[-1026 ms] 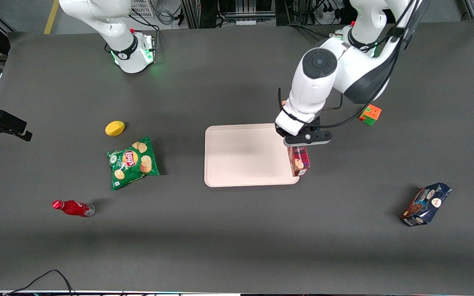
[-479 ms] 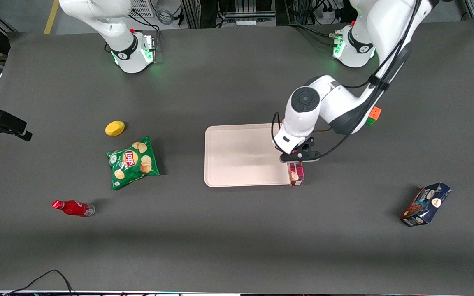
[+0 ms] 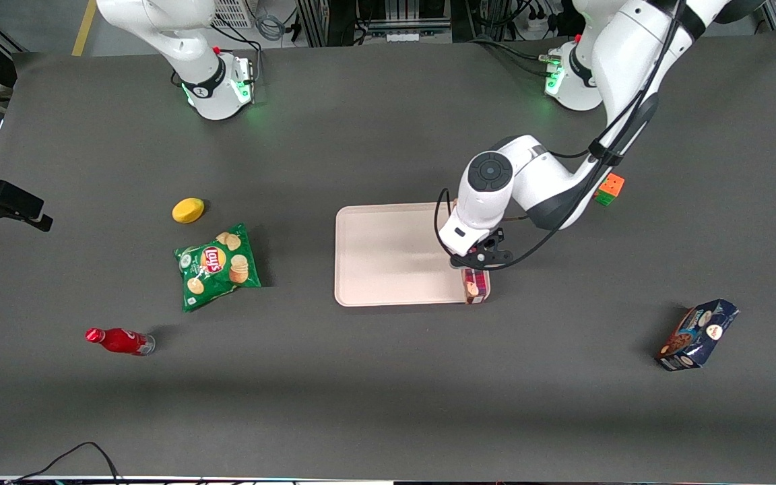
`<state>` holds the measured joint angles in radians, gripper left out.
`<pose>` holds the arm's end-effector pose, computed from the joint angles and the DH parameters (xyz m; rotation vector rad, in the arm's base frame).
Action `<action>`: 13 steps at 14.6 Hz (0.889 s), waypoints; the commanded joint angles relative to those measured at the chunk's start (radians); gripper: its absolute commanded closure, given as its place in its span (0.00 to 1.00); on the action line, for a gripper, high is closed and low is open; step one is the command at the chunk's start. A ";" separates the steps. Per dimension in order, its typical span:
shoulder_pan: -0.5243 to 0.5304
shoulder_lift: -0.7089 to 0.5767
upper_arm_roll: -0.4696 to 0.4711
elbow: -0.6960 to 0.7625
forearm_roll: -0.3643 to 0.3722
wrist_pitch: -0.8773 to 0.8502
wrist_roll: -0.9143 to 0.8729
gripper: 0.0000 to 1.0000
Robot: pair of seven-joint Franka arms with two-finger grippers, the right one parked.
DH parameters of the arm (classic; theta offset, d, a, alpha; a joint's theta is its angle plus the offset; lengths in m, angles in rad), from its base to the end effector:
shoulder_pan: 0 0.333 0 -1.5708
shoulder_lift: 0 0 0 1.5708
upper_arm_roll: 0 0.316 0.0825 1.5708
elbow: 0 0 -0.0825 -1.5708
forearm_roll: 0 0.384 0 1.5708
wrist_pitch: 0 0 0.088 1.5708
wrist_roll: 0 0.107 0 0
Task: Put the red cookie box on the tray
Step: 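Lower the red cookie box onto the white tray, then open the left gripper and release the box on the tray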
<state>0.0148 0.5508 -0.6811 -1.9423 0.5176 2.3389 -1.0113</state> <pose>0.5023 -0.3602 0.2516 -3.1288 -0.0819 -0.0511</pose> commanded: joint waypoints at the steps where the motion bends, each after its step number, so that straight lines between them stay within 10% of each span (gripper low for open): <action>1: -0.019 0.008 0.002 -0.001 0.021 0.019 -0.033 0.89; 9: -0.032 0.024 0.003 -0.050 0.059 0.083 -0.078 0.87; 12: -0.030 0.034 0.005 -0.049 0.067 0.082 -0.081 0.34; 13: -0.030 0.034 0.006 -0.049 0.068 0.083 -0.081 0.03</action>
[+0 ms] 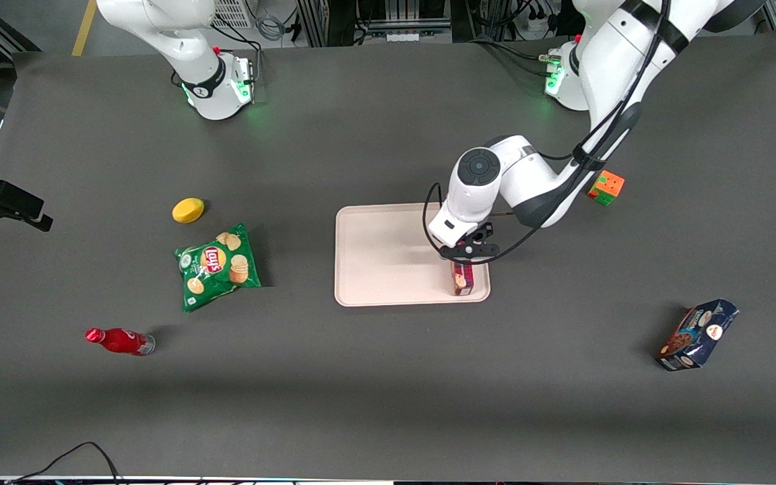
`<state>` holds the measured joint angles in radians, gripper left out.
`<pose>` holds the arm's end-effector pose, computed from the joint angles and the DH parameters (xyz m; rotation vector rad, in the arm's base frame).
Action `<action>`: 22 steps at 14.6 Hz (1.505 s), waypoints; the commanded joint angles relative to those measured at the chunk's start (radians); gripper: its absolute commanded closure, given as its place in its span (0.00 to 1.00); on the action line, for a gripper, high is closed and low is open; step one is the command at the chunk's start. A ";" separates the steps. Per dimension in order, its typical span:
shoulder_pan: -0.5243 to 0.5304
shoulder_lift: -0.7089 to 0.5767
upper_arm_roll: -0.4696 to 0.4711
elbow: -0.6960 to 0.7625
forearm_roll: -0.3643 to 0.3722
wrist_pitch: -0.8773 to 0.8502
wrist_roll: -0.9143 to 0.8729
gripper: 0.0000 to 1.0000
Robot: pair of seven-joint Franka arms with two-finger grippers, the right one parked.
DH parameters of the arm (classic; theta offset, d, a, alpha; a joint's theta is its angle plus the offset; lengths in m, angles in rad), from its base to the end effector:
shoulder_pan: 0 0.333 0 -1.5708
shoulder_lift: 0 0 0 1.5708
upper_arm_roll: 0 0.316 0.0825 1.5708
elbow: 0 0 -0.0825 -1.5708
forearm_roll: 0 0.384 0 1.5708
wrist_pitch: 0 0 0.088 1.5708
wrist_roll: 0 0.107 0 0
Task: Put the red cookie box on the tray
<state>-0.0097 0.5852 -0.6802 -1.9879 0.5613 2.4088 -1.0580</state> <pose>0.4781 -0.3741 0.2238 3.1341 0.0427 0.0407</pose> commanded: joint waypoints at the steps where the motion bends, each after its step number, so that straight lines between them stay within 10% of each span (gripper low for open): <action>1: -0.004 -0.001 0.007 -0.003 0.025 0.012 -0.033 0.00; 11: 0.013 -0.046 0.004 0.032 0.023 -0.028 -0.017 0.00; 15: 0.008 -0.117 -0.070 0.214 0.003 -0.384 0.107 0.00; 22: 0.014 -0.355 0.064 0.448 -0.232 -0.694 0.563 0.00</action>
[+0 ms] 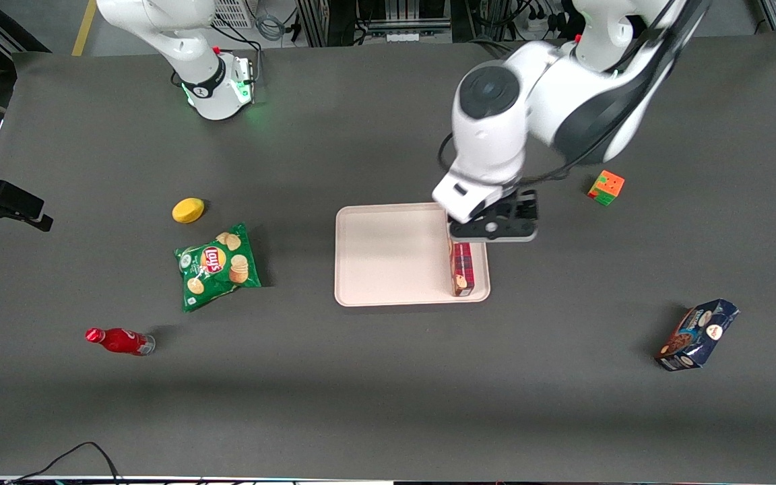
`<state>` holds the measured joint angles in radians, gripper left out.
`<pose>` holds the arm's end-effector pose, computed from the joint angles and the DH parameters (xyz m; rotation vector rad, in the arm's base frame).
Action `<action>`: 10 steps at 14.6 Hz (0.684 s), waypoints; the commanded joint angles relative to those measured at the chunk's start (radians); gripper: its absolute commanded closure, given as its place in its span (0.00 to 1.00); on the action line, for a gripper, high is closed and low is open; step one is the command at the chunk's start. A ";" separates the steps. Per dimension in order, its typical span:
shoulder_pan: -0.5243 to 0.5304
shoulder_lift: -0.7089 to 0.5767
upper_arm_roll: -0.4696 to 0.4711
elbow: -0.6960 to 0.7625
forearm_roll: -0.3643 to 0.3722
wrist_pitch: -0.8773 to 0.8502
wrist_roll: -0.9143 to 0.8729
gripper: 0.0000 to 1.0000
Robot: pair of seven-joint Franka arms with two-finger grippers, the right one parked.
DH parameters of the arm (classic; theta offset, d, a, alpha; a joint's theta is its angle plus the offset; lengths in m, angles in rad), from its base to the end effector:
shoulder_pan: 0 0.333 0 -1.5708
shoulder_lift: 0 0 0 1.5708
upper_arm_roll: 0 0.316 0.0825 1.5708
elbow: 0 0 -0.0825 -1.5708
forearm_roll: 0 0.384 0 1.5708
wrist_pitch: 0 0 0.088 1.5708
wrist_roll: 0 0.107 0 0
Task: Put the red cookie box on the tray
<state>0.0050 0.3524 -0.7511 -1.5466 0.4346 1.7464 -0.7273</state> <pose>0.5317 -0.3598 0.4884 -2.9620 0.1230 -0.1280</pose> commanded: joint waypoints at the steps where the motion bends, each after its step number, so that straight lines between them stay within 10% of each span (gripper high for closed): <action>1: -0.002 -0.171 0.224 0.002 -0.176 -0.041 0.341 0.00; 6: -0.006 -0.273 0.631 -0.024 -0.484 -0.113 0.692 0.00; 10: -0.014 -0.427 0.688 -0.290 -0.456 0.093 0.687 0.00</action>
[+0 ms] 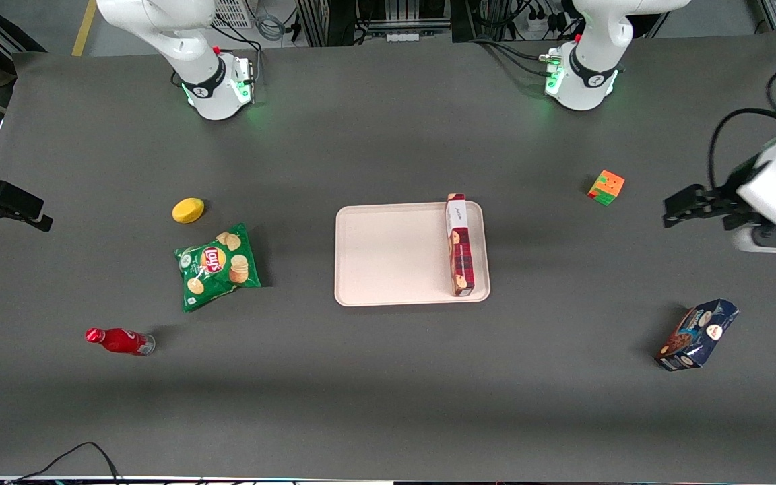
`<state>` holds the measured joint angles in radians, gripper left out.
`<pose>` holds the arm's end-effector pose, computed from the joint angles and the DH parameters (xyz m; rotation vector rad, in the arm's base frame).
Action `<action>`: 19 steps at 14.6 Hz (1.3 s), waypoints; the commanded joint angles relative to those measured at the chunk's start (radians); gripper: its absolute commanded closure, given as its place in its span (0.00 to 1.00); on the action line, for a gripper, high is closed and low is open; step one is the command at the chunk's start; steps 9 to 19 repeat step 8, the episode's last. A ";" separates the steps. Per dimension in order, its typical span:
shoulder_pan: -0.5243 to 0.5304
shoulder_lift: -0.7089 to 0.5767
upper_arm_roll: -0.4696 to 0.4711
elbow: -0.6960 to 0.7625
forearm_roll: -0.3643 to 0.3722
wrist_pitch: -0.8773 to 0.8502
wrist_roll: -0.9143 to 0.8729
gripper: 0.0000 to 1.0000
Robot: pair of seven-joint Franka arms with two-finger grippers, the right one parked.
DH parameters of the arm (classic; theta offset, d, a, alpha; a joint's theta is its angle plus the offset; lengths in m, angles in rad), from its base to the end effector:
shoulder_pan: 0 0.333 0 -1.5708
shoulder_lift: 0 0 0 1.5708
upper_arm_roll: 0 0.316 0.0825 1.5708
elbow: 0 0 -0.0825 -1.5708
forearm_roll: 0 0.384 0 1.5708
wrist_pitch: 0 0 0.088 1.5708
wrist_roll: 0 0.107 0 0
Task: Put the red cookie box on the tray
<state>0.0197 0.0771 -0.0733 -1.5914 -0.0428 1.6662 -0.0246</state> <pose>0.5835 -0.0340 0.5794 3.0932 -0.0382 -0.0062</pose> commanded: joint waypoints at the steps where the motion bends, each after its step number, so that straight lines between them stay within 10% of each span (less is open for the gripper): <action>1: -0.027 -0.181 0.010 -0.304 0.041 0.238 -0.017 0.00; 19: -0.029 -0.099 0.012 -0.111 0.053 0.110 -0.021 0.00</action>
